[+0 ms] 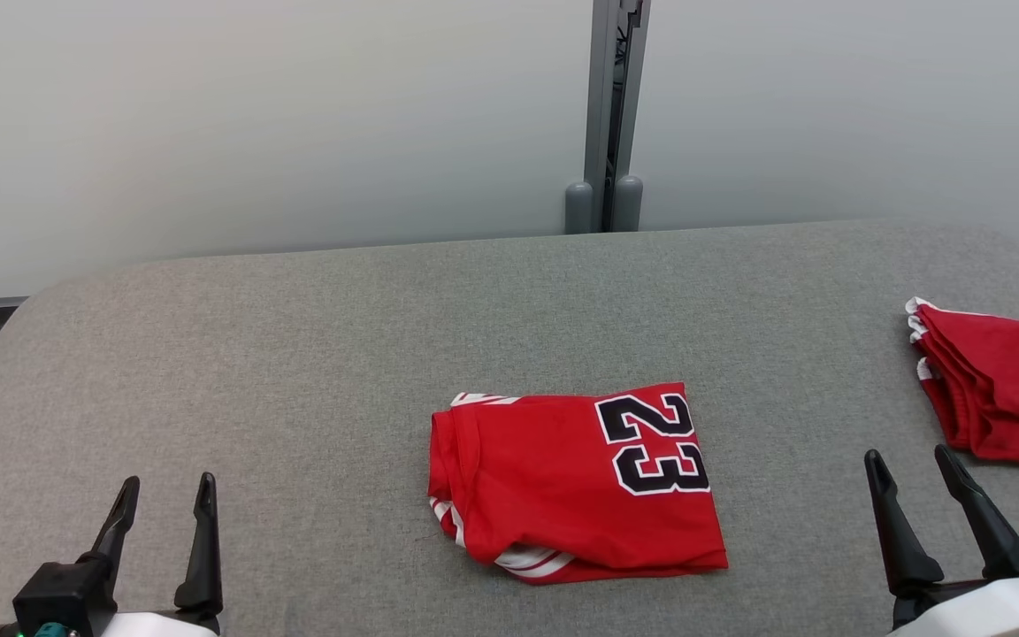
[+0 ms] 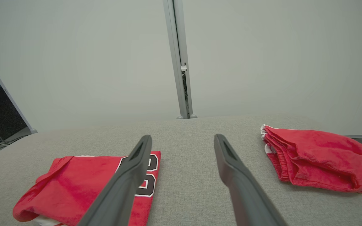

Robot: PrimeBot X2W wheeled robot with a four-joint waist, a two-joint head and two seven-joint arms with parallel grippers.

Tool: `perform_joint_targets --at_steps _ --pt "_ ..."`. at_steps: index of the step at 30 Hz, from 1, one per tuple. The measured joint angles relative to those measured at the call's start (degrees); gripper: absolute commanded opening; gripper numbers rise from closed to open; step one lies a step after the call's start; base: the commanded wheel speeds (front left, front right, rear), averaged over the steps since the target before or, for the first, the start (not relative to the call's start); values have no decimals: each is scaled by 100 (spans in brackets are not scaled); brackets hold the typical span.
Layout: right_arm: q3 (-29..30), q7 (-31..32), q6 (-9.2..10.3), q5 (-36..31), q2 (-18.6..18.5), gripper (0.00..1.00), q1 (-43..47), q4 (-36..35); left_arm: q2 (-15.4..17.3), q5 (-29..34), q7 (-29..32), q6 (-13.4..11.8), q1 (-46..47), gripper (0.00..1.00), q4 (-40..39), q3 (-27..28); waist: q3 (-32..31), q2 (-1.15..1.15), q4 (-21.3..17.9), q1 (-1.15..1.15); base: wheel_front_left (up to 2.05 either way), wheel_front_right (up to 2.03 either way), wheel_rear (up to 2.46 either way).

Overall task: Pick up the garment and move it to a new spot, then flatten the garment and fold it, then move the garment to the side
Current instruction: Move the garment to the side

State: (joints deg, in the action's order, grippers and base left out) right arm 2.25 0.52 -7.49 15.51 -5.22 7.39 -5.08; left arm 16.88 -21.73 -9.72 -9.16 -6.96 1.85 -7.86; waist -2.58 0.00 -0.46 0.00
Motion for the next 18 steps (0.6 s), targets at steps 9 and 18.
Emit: perform_joint_targets --at_steps 9,18 --pt "18 48 0 -35 36 100 23 -43 26 -19 147 -84 -57 100 -129 -8 -10 0 34 0 0 0 0" --pt "63 82 0 -120 73 100 27 -67 37 -24 215 -170 -91 100 -238 -42 -22 0 56 0 0 0 0"
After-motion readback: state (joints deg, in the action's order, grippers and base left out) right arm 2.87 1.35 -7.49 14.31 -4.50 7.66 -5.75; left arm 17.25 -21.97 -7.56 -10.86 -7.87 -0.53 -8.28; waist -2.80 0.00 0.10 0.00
